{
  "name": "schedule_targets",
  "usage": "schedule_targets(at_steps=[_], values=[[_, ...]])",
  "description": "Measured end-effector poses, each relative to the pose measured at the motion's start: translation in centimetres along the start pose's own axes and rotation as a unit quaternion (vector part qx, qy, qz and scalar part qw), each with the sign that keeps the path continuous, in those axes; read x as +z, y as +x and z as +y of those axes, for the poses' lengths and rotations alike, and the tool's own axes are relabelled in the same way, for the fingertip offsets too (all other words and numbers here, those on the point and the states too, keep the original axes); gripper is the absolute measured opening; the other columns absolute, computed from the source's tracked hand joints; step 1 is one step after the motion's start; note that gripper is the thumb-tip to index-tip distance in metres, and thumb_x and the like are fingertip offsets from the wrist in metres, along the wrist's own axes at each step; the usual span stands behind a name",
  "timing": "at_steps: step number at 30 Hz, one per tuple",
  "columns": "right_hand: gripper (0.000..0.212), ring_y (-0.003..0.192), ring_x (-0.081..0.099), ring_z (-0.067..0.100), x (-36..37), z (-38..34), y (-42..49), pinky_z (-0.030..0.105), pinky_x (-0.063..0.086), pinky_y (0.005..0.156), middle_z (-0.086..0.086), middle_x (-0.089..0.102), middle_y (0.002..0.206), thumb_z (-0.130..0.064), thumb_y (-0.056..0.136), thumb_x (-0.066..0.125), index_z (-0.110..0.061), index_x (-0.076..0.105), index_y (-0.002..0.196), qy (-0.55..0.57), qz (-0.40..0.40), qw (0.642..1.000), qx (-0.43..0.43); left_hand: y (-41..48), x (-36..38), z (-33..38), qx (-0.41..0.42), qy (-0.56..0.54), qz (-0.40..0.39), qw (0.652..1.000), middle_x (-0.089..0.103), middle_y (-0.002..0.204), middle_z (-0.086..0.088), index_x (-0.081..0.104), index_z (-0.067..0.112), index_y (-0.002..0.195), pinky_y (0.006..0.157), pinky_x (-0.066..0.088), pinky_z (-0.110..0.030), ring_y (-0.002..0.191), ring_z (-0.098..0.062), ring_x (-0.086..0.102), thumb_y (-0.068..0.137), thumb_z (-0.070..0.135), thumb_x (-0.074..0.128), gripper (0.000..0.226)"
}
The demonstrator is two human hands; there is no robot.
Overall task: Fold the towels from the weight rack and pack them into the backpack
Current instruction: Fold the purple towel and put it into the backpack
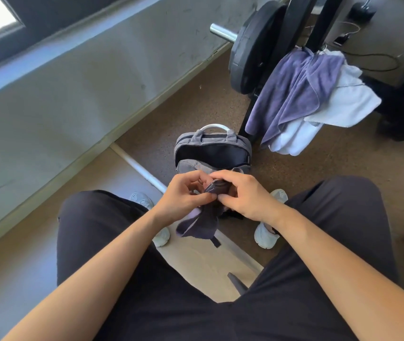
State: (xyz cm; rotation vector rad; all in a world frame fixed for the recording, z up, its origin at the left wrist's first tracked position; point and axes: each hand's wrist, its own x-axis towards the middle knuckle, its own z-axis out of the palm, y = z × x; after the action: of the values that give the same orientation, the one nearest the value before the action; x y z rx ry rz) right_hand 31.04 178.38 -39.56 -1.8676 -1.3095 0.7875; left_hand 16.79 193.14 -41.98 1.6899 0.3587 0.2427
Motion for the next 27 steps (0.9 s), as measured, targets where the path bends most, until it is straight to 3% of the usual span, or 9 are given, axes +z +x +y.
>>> schedule_targets(at_steps=[2,4,7,9,14,18,22,27], values=[[0.024,0.077,0.07,0.008,-0.3,0.0,-0.2,0.026,0.06,0.072,-0.007,0.068,0.098,-0.008,0.093,0.067,-0.018,0.069,0.115,0.0,0.016,1.0,0.017,0.0,-0.1,-0.1,-0.021,-0.017,-0.009,1.0,0.069,0.084,0.004,0.069,0.035,0.085,0.07,0.054,-0.028,0.075,-0.018,0.063,0.086,0.003,0.078,0.033],[0.012,0.07,0.068,0.011,-0.7,0.0,-0.3,0.024,0.058,0.064,0.001,0.067,0.091,-0.01,0.093,0.069,-0.012,0.07,0.105,-0.008,0.049,0.999,-0.001,0.0,-0.2,-0.5,-0.06,-0.028,-0.039,0.997,0.068,0.089,0.001,0.066,0.028,0.093,0.07,0.054,-0.031,0.075,-0.015,0.062,0.084,0.007,0.076,0.025],[0.009,0.066,0.067,0.009,-1.5,0.0,-0.5,0.02,0.053,0.065,-0.004,0.067,0.083,-0.009,0.09,0.071,-0.011,0.07,0.099,0.017,0.102,0.995,-0.015,0.2,-0.3,-2.3,-0.099,0.087,-0.1,0.986,0.072,0.102,-0.007,0.062,0.021,0.111,0.081,0.06,-0.046,0.087,-0.023,0.069,0.077,0.021,0.079,0.039],[0.009,0.067,0.067,0.01,-2.2,0.0,-0.7,0.022,0.053,0.067,-0.004,0.068,0.082,-0.008,0.09,0.072,-0.01,0.07,0.099,0.037,0.136,0.99,-0.02,0.2,0.0,-3.4,-0.109,0.185,-0.125,0.969,0.072,0.102,-0.004,0.062,0.024,0.112,0.085,0.059,-0.05,0.094,-0.024,0.07,0.071,0.035,0.08,0.046],[0.005,0.055,0.06,0.011,-3.7,0.1,-1.2,0.024,0.051,0.058,-0.005,0.063,0.066,-0.006,0.091,0.07,-0.01,0.068,0.094,0.095,0.223,0.97,-0.008,0.3,0.9,-4.4,-0.131,0.288,-0.154,0.936,0.07,0.108,0.008,0.057,0.034,0.111,0.091,0.056,-0.038,0.099,-0.016,0.066,0.076,0.039,0.084,0.045],[0.004,0.051,0.057,0.016,-4.2,0.0,-1.4,0.034,0.051,0.054,0.012,0.06,0.058,-0.01,0.094,0.069,-0.008,0.066,0.092,0.128,0.271,0.954,-0.001,0.3,1.6,-4.9,-0.136,0.299,-0.143,0.934,0.067,0.106,0.012,0.053,0.039,0.11,0.089,0.054,-0.037,0.1,-0.016,0.066,0.076,0.038,0.082,0.045],[0.006,0.05,0.054,0.016,-4.5,0.4,-1.2,0.034,0.049,0.055,0.008,0.058,0.055,-0.012,0.095,0.067,-0.01,0.065,0.089,0.143,0.319,0.937,0.015,0.7,1.8,-4.8,-0.121,0.322,-0.116,0.932,0.067,0.091,0.003,0.053,0.035,0.089,0.082,0.055,-0.045,0.086,-0.024,0.064,0.084,0.015,0.066,0.024],[0.015,0.052,0.06,0.012,-5.9,3.5,-1.2,0.037,0.053,0.058,0.006,0.064,0.06,-0.021,0.094,0.067,-0.007,0.065,0.093,0.113,0.412,0.898,0.106,1.5,0.3,-5.6,-0.109,0.313,-0.02,0.943,0.068,0.076,0.003,0.065,0.027,0.084,0.074,0.055,-0.041,0.075,-0.022,0.065,0.086,0.016,0.066,0.01]])
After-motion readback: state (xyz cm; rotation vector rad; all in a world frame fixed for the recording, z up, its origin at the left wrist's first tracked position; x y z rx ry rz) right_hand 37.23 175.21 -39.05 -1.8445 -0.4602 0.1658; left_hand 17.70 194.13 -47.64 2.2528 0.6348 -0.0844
